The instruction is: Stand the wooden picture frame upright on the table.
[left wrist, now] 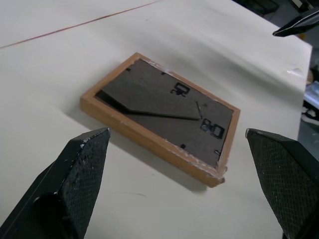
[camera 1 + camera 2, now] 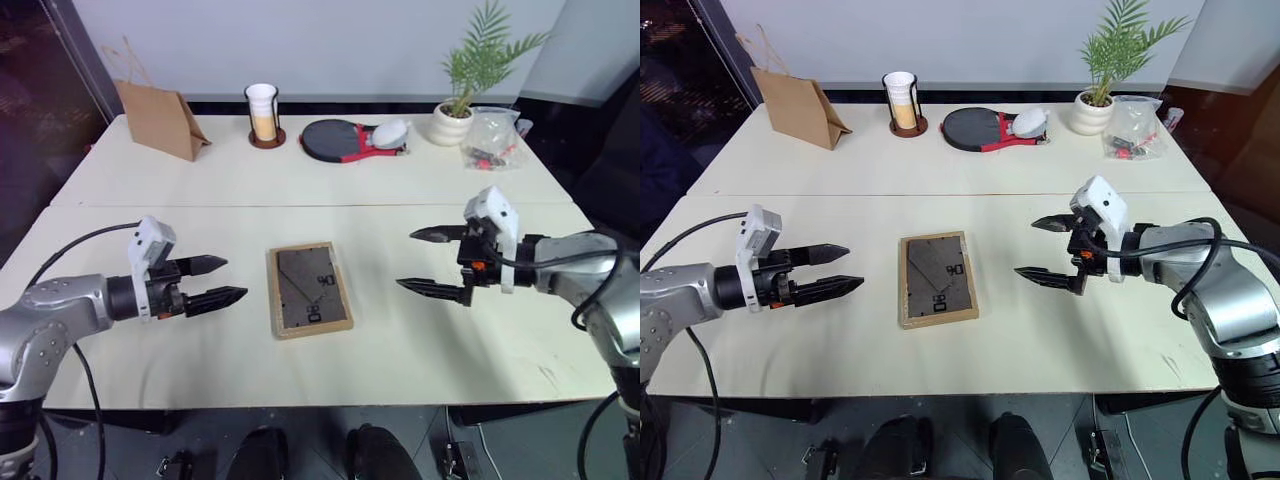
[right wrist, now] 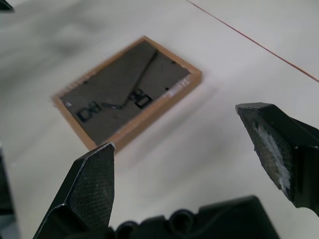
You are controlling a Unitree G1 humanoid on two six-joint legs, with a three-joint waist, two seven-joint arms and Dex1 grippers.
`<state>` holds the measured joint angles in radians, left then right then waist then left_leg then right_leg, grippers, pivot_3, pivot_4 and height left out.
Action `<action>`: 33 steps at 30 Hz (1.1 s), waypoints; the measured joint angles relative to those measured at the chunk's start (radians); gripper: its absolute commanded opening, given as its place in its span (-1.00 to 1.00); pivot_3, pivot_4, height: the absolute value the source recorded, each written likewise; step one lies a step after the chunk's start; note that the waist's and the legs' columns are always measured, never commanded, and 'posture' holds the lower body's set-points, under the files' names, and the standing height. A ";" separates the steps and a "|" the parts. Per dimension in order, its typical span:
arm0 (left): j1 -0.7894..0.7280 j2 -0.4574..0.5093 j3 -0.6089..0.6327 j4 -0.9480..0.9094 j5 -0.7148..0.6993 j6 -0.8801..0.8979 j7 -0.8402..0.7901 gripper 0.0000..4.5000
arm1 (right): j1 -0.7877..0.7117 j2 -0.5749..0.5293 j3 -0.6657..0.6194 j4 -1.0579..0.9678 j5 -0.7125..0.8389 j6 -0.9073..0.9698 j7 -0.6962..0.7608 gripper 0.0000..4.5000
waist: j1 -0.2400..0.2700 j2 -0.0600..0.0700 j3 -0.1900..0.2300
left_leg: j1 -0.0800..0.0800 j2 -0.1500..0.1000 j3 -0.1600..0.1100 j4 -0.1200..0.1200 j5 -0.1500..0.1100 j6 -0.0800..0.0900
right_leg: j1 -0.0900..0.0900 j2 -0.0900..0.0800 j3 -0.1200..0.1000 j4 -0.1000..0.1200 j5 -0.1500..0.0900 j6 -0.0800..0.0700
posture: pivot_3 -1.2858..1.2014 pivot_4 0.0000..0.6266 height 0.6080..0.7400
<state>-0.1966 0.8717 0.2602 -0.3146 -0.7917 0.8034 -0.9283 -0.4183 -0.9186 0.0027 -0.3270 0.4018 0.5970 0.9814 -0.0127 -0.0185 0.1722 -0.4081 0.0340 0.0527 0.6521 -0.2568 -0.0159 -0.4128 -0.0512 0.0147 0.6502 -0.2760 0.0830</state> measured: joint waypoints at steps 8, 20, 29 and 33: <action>0.041 -0.053 -0.093 0.003 0.162 -0.135 0.035 -0.69 | -0.031 0.111 0.074 0.081 -0.092 -0.040 -0.085 -0.76 | 0.000 0.000 0.000 | 0.000 0.000 0.000 0.000 0.000 0.000 | 0.000 0.001 0.000 0.000 0.000 0.000 | 0.03 -0.52 1.00; 0.036 -0.289 -0.287 0.113 0.437 -0.273 0.258 -0.98 | -0.023 0.314 0.250 0.212 -0.339 -0.084 -0.302 -1.00 | 0.001 -0.001 -0.001 | 0.000 -0.001 0.000 0.001 0.000 0.000 | 0.000 0.001 0.000 0.001 0.001 0.001 | 0.03 -0.52 1.00; 0.045 -0.349 -0.327 0.120 0.477 -0.280 0.281 -0.98 | 0.021 0.383 0.334 0.194 -0.376 -0.081 -0.282 -1.00 | -0.002 -0.001 -0.002 | 0.002 0.000 0.000 0.002 0.000 0.000 | 0.002 0.001 0.000 0.002 0.001 0.001 | 0.03 -0.52 1.00; 0.048 -0.330 -0.324 0.103 0.476 -0.257 0.277 -0.98 | 0.027 0.395 0.360 0.167 -0.379 -0.077 -0.255 -1.00 | -0.003 -0.002 -0.003 | 0.002 0.000 -0.001 0.001 0.000 0.000 | 0.002 0.001 0.000 0.002 0.001 0.001 | 0.03 -0.52 1.00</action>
<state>-0.1488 0.5420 -0.0637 -0.2120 -0.3161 0.5463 -0.6513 -0.3914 -0.5235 0.3624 -0.1599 0.0226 0.5201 0.7264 -0.0162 -0.0203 0.1695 -0.4060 0.0342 0.0520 0.6536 -0.2568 -0.0159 -0.4110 -0.0503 0.0147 0.6527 -0.2751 0.0842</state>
